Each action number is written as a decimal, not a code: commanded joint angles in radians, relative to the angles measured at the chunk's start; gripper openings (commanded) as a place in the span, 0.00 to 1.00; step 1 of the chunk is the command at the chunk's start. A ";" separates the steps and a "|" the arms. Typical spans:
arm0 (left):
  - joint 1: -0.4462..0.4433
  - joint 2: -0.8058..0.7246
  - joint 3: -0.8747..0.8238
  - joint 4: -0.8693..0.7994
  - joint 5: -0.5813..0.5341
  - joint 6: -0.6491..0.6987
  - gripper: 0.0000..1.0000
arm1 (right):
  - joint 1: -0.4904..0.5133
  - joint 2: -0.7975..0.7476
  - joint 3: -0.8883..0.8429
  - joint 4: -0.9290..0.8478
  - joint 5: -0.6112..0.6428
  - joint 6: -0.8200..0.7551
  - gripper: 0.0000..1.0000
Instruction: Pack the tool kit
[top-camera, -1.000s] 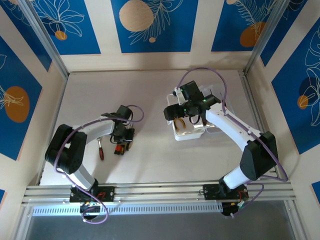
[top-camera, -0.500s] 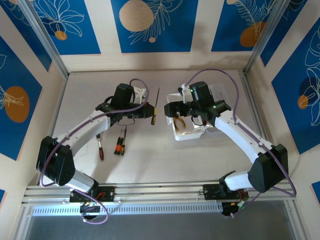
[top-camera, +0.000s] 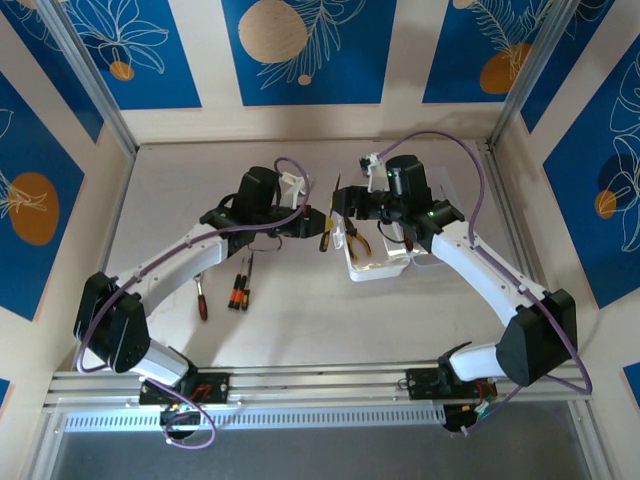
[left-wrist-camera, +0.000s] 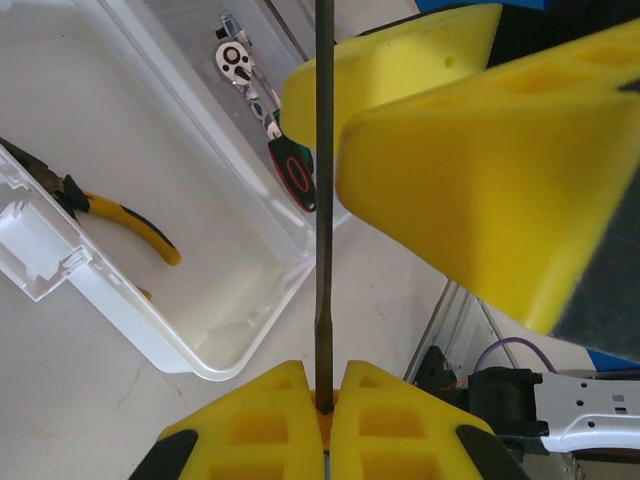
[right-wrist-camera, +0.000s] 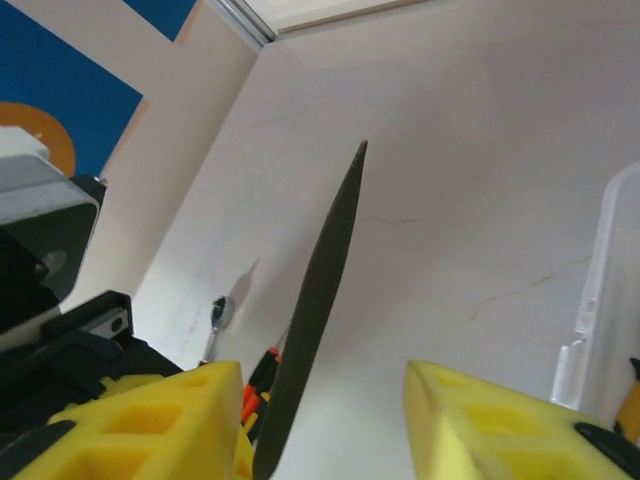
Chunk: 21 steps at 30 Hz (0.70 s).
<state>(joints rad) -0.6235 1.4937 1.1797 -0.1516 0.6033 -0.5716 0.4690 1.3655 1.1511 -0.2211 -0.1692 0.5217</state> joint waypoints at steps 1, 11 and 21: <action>-0.016 0.000 0.022 0.033 0.033 -0.004 0.00 | 0.003 0.016 -0.013 0.047 -0.048 0.026 0.37; -0.016 0.010 0.017 0.058 0.025 -0.018 0.00 | 0.024 0.009 -0.013 0.057 -0.066 0.049 0.03; -0.012 -0.032 0.092 -0.144 -0.090 0.067 0.64 | -0.003 -0.075 0.034 -0.080 -0.007 0.017 0.00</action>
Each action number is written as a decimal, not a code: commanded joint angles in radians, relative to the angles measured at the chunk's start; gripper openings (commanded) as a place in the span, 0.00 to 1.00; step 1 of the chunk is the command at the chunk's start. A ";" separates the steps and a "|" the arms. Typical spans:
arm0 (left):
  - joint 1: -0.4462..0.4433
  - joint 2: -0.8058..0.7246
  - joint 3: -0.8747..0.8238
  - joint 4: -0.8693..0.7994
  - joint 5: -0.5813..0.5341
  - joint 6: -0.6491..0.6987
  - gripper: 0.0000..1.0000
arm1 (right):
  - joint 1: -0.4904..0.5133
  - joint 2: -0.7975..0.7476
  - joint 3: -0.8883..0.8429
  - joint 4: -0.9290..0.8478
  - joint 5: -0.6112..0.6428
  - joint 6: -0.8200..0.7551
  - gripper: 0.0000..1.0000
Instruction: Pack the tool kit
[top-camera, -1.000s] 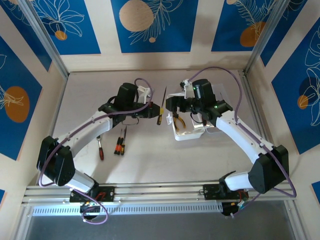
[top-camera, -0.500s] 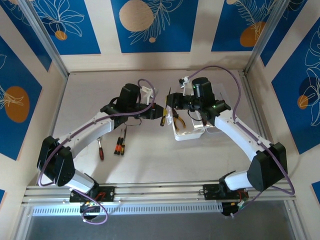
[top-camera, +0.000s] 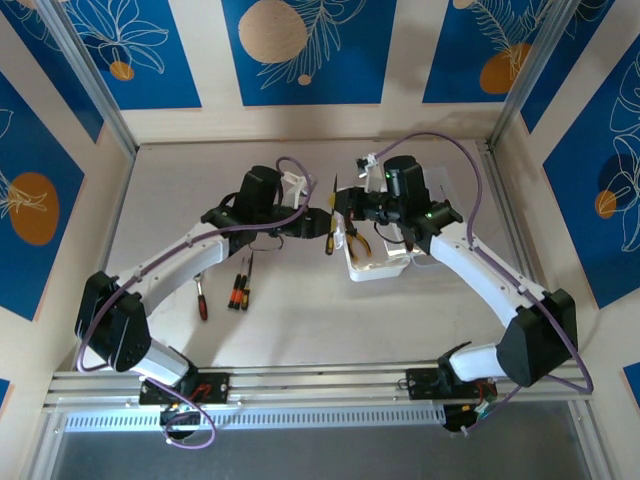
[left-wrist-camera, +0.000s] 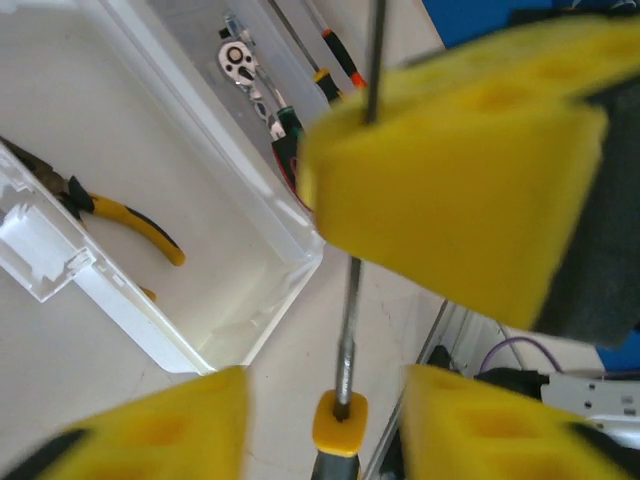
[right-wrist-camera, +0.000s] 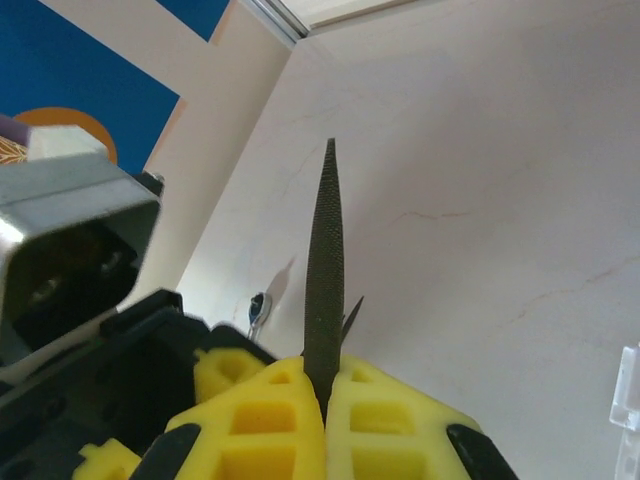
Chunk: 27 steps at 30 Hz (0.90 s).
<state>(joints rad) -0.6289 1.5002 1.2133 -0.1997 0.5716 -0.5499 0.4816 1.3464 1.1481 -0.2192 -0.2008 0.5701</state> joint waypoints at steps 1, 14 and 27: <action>-0.005 -0.049 0.078 -0.152 -0.095 0.064 0.74 | -0.027 -0.069 0.052 -0.119 0.040 -0.046 0.00; 0.157 -0.140 0.120 -0.679 -0.489 0.152 1.00 | -0.308 -0.020 0.336 -0.624 0.318 -0.333 0.00; 0.198 -0.042 0.058 -0.603 -0.553 0.171 1.00 | -0.396 0.236 0.478 -0.608 0.437 -0.589 0.00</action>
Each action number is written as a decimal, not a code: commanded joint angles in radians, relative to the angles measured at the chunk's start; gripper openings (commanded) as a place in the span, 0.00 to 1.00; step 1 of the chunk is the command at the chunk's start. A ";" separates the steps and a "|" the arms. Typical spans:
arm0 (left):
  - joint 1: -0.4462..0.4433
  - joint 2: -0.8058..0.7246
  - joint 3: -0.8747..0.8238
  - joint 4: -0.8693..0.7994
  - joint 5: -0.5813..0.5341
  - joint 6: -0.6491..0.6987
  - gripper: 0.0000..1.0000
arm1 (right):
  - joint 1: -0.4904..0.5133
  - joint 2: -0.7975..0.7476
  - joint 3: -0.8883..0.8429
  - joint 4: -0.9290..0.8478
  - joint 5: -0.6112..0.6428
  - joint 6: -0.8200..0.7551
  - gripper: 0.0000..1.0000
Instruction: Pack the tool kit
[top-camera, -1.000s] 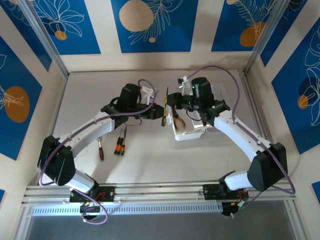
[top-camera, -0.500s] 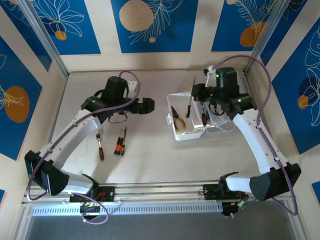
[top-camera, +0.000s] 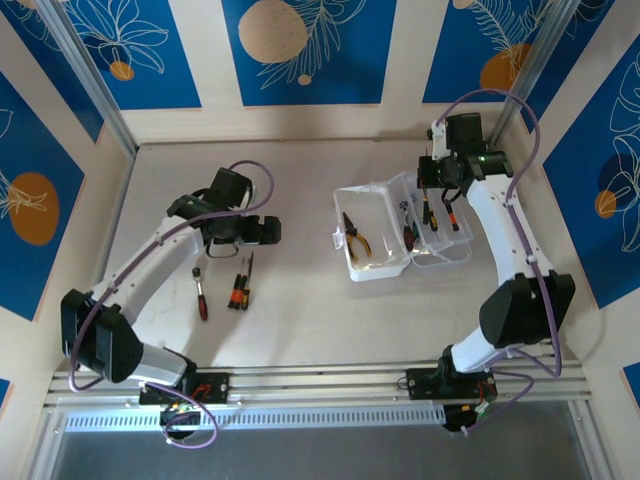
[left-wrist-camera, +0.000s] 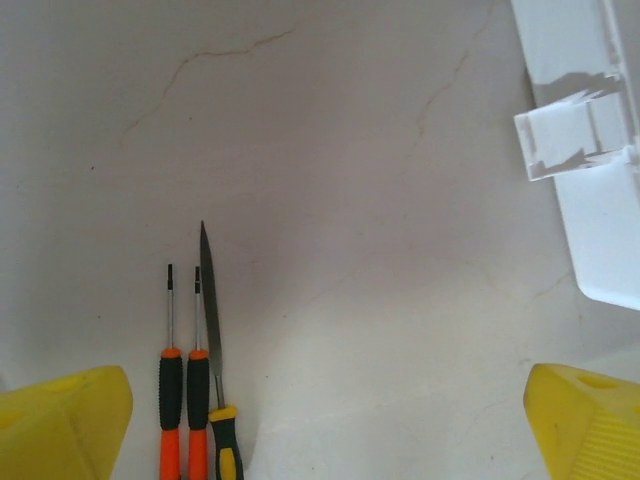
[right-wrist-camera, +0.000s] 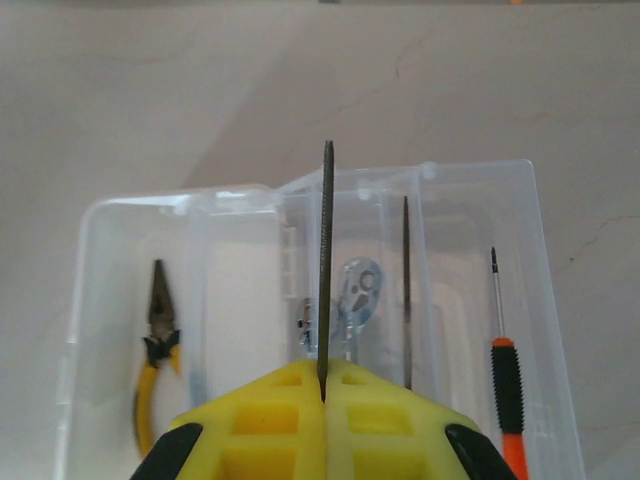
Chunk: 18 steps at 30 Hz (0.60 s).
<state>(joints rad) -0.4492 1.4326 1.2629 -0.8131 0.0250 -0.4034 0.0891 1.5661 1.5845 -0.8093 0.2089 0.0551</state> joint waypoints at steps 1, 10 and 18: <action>0.021 0.039 0.014 0.019 0.005 0.028 1.00 | -0.001 0.028 0.036 -0.013 0.034 -0.083 0.00; 0.035 0.100 0.054 0.034 0.021 0.068 1.00 | 0.016 0.105 -0.029 0.041 0.061 -0.128 0.00; 0.061 0.134 0.038 0.066 0.057 0.071 1.00 | 0.018 0.175 -0.041 0.058 0.039 -0.126 0.00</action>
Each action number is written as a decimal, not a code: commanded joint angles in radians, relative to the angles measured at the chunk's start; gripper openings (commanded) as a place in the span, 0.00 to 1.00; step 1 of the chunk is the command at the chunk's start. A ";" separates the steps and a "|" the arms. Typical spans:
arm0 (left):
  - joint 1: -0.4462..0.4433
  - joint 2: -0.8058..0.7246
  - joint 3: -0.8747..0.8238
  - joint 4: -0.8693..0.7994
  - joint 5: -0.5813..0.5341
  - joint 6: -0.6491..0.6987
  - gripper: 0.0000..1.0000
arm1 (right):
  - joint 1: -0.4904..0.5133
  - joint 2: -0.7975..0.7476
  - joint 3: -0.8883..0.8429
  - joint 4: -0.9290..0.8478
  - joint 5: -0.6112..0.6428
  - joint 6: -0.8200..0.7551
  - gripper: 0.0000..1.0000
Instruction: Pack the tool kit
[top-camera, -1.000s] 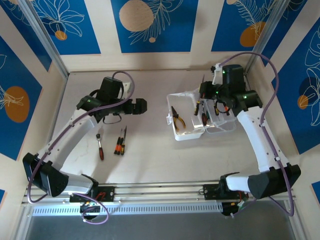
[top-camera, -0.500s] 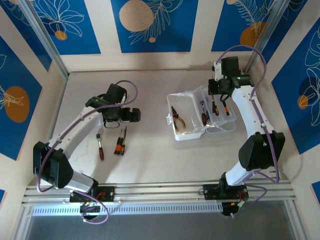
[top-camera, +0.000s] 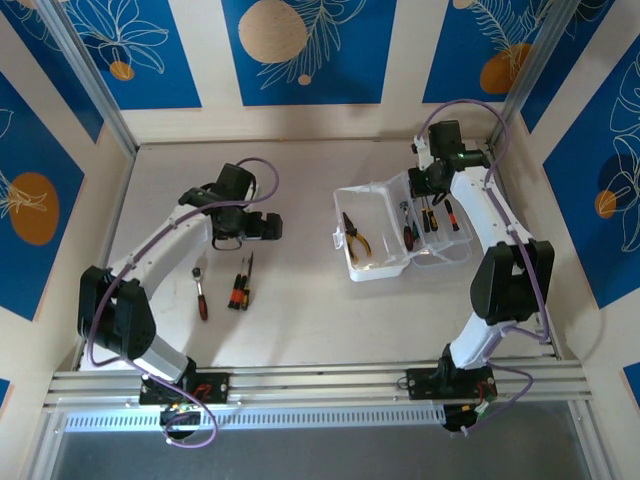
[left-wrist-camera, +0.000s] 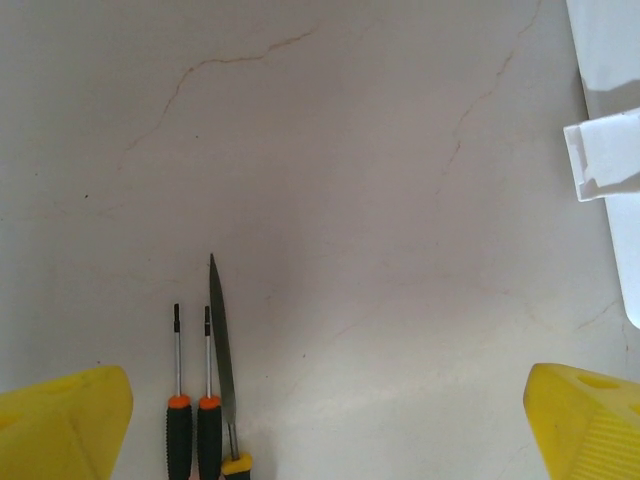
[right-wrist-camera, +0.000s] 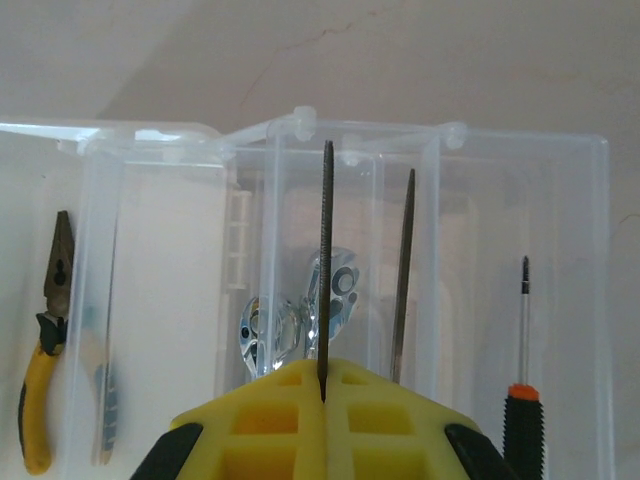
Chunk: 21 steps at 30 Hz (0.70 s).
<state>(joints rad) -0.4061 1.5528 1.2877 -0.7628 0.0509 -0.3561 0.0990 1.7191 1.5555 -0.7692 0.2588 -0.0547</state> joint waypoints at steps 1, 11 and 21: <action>0.019 0.015 0.013 0.018 0.032 0.023 1.00 | 0.009 0.032 -0.013 0.018 -0.009 -0.014 0.00; 0.050 0.005 -0.006 -0.007 0.033 0.029 1.00 | 0.008 0.062 0.015 -0.004 0.013 -0.001 0.16; 0.054 -0.158 -0.136 -0.042 -0.046 0.012 1.00 | 0.055 -0.089 0.082 -0.107 -0.010 0.074 0.83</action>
<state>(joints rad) -0.3653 1.4742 1.2015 -0.7689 0.0528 -0.3412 0.1181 1.7397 1.6035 -0.8234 0.2668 -0.0162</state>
